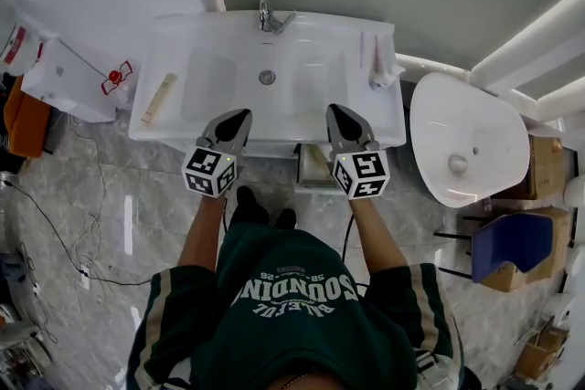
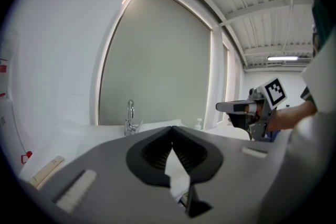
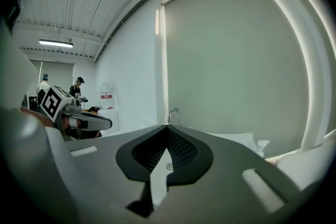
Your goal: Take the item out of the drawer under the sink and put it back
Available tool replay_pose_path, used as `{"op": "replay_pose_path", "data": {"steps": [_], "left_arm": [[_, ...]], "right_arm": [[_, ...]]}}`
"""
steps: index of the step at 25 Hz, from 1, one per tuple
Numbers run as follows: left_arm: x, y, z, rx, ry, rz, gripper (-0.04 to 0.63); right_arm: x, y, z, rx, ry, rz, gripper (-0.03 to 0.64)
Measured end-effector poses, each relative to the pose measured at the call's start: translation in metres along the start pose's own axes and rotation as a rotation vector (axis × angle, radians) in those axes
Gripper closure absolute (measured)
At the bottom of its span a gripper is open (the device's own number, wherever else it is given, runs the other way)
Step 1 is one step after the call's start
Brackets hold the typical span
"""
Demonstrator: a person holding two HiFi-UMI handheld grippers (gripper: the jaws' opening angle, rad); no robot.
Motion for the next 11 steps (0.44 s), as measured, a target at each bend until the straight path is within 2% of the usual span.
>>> {"op": "replay_pose_path", "data": {"steps": [11], "left_arm": [[-0.011, 0.0, 0.0, 0.008, 0.006, -0.004, 0.545]], "right_arm": [[0.003, -0.014, 0.0, -0.004, 0.006, -0.025, 0.615]]}}
Point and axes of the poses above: the fingertips, and each gripper's own axes: x forward along the fingers, y to its right, z out of its underside, the point moved 8 cm from there along -x, backward along the fingers, and after that the axes turned 15 degrees about -z, right-handed, at the moved point
